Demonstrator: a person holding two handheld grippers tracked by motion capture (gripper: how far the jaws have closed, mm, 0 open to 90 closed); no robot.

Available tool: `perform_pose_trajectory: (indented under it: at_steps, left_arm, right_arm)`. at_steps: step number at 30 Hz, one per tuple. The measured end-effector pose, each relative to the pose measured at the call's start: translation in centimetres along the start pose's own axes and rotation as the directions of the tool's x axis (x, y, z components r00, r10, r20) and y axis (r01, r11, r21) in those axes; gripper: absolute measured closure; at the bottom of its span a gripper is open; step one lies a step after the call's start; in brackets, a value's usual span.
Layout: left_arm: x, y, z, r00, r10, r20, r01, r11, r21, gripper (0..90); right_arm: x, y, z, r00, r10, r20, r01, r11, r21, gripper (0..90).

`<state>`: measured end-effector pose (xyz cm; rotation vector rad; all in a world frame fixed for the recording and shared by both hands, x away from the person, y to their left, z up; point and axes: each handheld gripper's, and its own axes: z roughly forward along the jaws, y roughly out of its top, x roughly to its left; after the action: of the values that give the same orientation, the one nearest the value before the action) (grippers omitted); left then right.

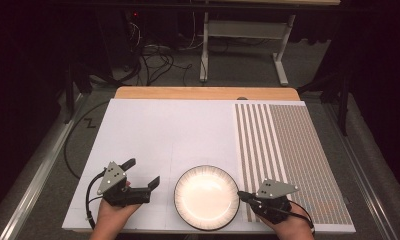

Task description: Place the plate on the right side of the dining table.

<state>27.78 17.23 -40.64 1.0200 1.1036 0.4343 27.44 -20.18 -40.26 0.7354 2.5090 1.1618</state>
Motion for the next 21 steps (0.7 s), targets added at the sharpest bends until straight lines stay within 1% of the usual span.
perform_pose_trajectory:
  at_steps: [5,16,21]
  left_arm:
    - [0.01,0.03,-0.01,1.0,-0.001,0.0,0.001,1.0,-0.002,0.7]
    - [0.04,0.16,-0.1,1.0,-0.001,0.003,0.001,1.0,-0.005,0.7]
    - [-0.02,0.24,-0.11,0.9999,-0.012,0.005,0.012,0.9998,-0.016,0.7]
  right_arm:
    - [0.11,0.08,0.16,1.0,-0.006,-0.007,0.006,1.0,0.001,90.0]
    - [0.18,0.15,0.31,0.9999,-0.002,-0.013,0.002,1.0,0.002,90.0]
    - [0.29,0.22,0.47,0.9999,-0.004,-0.016,0.004,1.0,0.002,90.0]
